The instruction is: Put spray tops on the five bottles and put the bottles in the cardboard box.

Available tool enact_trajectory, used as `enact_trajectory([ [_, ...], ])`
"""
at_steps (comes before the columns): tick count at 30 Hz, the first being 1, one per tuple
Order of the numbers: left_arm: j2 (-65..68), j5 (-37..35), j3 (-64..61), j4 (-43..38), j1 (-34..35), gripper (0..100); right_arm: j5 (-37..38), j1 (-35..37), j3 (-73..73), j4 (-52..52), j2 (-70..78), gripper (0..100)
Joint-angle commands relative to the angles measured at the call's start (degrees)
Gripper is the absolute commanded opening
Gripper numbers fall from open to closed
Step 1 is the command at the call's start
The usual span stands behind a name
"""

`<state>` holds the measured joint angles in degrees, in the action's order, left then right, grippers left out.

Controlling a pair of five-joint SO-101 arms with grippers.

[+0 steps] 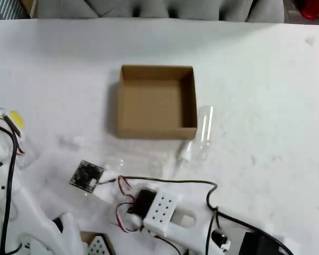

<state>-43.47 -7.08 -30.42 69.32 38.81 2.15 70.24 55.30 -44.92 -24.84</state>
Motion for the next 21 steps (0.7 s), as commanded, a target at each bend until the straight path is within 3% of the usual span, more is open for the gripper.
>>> enact_trajectory([
  [1,-2.2,-1.0,0.5,-1.5,-2.1,2,-0.6,-1.1,-2.8,0.6,-0.1,10.3],
  [9,-2.2,-1.0,0.5,-1.5,-2.1,2,-0.6,-4.4,-2.9,-1.5,-4.4,10.2],
  [13,-2.2,-1.0,0.5,-1.5,-2.1,2,-0.6,-2.4,-0.6,-1.0,-6.7,10.2],
  [21,-2.2,-1.0,0.5,-1.5,-2.1,2,-0.6,-2.1,-1.9,0.2,-0.3,10.1],
])
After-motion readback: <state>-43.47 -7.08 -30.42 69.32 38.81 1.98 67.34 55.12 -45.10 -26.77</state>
